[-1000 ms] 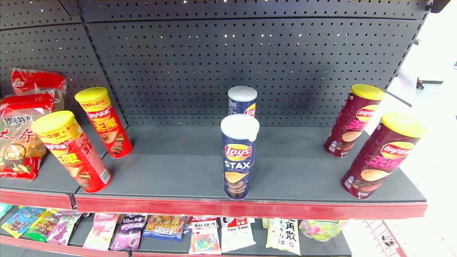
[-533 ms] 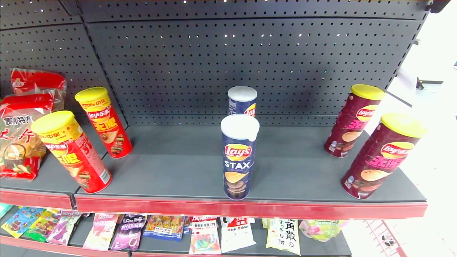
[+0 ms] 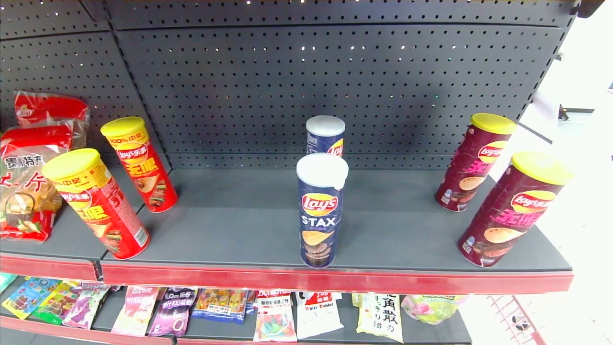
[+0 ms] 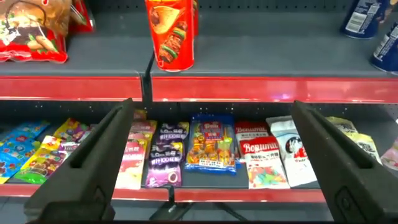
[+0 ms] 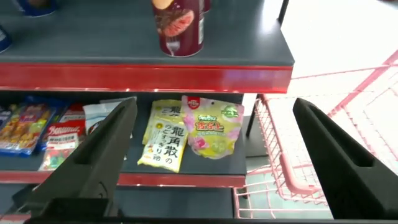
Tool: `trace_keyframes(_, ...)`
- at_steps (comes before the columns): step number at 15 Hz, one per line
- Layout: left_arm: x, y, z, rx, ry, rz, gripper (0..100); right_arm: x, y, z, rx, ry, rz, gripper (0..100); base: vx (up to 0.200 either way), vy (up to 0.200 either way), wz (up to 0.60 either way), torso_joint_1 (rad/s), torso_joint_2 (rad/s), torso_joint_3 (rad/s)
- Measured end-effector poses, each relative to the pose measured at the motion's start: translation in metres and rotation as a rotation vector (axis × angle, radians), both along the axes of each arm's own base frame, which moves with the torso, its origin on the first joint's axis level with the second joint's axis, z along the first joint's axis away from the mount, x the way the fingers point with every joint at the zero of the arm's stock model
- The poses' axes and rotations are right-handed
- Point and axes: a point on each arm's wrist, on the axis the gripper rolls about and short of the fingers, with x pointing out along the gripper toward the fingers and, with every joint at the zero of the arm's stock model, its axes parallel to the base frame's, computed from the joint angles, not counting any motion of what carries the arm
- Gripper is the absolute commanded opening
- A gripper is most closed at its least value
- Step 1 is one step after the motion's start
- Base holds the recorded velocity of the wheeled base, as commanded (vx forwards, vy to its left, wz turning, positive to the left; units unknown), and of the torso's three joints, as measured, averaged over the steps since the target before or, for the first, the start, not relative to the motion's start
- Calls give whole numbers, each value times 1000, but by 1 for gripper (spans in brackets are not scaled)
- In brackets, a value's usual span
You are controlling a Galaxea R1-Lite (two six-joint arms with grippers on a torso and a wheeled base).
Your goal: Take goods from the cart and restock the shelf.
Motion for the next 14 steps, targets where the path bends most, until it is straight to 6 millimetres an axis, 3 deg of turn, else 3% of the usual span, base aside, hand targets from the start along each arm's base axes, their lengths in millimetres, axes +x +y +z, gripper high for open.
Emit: trace_keyframes(14, 0, 0, 0, -2, -2, 1, 100, -5, 0, -1, 6, -61, 10, 100, 0, 0, 0, 0, 0, 0)
